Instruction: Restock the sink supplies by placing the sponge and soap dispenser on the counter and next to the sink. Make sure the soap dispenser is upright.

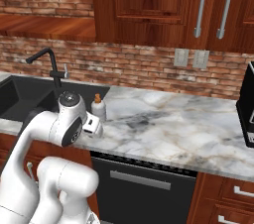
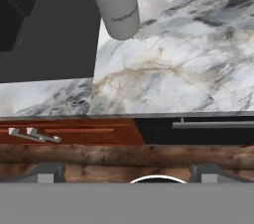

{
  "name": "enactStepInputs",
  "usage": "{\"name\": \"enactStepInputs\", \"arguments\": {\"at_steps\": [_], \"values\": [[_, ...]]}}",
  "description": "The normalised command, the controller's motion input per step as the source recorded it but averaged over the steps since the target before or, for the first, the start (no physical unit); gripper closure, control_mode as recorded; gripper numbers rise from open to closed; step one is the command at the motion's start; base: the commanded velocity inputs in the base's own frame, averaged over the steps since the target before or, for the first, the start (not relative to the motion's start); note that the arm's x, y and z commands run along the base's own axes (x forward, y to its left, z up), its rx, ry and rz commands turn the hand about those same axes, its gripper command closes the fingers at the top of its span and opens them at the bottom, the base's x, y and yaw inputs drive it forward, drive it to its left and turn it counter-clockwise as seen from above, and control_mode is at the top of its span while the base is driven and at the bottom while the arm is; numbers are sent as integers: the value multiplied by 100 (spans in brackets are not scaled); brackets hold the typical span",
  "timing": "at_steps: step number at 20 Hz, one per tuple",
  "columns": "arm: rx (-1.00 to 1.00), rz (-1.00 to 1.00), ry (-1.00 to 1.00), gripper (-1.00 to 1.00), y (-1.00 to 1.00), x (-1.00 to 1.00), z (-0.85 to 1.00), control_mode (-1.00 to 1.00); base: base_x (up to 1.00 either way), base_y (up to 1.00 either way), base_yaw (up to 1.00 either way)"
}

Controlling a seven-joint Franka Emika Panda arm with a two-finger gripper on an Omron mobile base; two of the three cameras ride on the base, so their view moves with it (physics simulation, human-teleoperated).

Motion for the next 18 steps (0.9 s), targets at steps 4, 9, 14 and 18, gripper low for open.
{"name": "enactStepInputs", "arguments": {"at_steps": [4,9,14,18], "values": [[-1,0,0,-100,3,0,0,-100,0,0,0],[0,-7,0,-100,4,-2,-1,-100,0,0,0],[0,-6,0,-100,0,-5,0,100,-42,0,-32],[0,0,0,-100,0,0,0,100,-69,0,-54]]}}
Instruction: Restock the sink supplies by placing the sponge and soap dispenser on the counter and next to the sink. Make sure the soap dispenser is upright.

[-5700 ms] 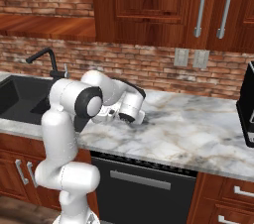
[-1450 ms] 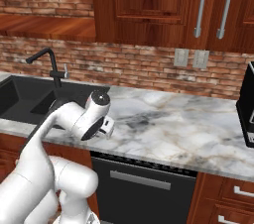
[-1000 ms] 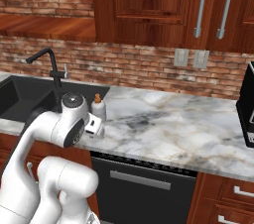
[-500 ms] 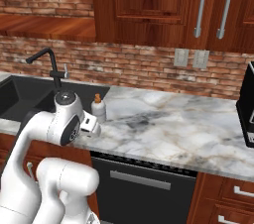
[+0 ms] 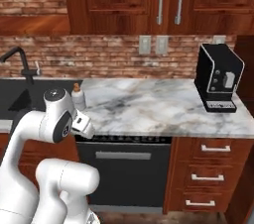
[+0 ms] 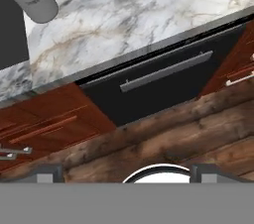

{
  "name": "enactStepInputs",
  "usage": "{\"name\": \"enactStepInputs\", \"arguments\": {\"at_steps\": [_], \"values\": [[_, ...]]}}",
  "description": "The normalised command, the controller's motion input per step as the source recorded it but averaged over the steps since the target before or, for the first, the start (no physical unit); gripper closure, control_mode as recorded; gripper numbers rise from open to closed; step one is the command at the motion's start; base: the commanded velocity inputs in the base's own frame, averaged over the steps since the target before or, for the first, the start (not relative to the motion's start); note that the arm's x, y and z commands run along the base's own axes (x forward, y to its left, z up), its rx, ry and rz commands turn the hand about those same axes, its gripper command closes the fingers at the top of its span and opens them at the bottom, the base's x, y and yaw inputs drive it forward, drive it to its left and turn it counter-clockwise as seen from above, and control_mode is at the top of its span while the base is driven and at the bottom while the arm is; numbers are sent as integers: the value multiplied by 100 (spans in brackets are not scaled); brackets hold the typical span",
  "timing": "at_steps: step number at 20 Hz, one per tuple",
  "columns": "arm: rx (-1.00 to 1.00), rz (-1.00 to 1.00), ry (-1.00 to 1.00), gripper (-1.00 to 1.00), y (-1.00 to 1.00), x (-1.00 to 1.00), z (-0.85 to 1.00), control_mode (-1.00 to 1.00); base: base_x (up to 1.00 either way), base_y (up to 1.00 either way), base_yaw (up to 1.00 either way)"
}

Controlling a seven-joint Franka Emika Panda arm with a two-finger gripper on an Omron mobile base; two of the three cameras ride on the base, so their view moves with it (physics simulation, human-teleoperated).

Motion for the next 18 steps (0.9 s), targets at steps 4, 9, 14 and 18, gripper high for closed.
{"name": "enactStepInputs", "arguments": {"at_steps": [4,9,14,18], "values": [[0,0,0,-100,0,0,0,100,-65,0,-63],[0,0,0,-100,0,0,0,100,-56,0,-68],[0,0,0,-100,0,0,0,100,-31,10,-76],[0,0,0,-100,0,0,0,100,-8,38,-79]]}}
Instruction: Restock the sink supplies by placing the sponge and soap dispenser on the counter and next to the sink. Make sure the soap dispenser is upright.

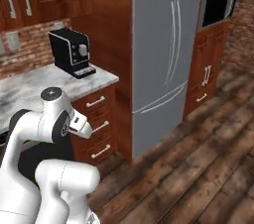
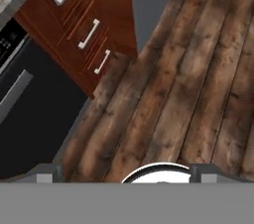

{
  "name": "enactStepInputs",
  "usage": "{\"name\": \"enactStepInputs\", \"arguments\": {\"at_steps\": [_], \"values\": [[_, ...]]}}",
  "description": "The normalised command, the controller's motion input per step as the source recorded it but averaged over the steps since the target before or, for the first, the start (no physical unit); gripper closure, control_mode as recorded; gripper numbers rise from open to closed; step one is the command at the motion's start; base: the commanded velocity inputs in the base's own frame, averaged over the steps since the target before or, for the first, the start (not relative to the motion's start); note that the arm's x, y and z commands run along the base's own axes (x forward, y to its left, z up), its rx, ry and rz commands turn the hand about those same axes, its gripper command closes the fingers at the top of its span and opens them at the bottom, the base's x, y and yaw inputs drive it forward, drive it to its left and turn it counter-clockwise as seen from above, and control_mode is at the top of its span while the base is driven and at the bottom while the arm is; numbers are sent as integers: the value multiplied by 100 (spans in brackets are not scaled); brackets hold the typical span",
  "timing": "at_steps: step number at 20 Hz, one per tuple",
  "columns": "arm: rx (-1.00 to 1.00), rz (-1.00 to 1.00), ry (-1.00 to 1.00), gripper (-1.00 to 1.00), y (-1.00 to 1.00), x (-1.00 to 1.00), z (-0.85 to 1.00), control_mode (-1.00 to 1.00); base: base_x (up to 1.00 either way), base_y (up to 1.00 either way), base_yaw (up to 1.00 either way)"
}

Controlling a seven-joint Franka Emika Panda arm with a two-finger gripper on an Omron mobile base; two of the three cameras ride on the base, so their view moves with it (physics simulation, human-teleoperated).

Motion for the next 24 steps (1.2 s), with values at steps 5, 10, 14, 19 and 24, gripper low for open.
{"name": "enactStepInputs", "arguments": {"at_steps": [5,10,14,19,24], "values": [[0,0,0,-100,0,0,0,100,0,54,-79],[0,0,0,-100,0,0,0,100,0,50,-79],[0,0,0,-100,0,0,0,100,0,10,-82],[0,0,0,-100,0,0,0,100,0,0,-85],[0,0,0,-100,0,0,0,100,12,1,-83]]}}
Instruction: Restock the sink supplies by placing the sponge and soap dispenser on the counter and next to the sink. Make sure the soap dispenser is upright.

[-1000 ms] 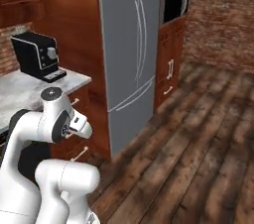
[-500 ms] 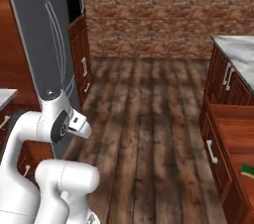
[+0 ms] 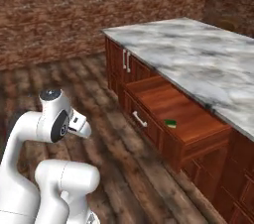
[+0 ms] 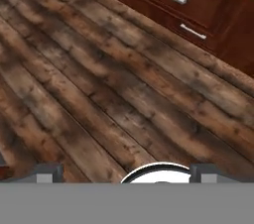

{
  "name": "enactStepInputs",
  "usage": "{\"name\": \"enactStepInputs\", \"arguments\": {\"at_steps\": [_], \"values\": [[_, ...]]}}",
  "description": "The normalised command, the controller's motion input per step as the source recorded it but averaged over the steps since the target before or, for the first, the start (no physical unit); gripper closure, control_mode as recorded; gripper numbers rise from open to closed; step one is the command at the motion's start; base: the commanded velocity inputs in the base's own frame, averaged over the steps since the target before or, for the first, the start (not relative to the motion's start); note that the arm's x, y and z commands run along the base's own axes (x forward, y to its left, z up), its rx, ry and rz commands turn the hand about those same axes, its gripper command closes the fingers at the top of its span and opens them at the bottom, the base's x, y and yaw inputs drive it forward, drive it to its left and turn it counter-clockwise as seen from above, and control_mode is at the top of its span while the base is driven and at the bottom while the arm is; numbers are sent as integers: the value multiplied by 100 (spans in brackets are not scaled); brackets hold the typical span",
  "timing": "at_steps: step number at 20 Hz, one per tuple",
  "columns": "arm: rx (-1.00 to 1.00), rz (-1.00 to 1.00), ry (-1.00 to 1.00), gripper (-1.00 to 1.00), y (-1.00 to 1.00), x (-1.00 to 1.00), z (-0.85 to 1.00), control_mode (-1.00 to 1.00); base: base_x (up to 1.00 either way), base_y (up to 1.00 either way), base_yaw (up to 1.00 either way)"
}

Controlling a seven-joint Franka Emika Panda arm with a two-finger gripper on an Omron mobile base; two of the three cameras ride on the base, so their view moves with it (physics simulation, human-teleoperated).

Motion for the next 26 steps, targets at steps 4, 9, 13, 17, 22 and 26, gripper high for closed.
{"name": "enactStepInputs", "arguments": {"at_steps": [4,9,13,17,22,26], "values": [[0,0,0,-100,0,0,0,100,30,13,-81],[0,0,0,-100,0,0,0,100,50,21,-76],[0,0,0,-100,0,0,0,100,79,50,-62],[0,0,0,-100,0,0,0,100,74,81,-44],[0,0,0,-100,0,0,0,100,65,76,-24],[0,0,0,-100,0,0,0,100,61,16,-4]]}}
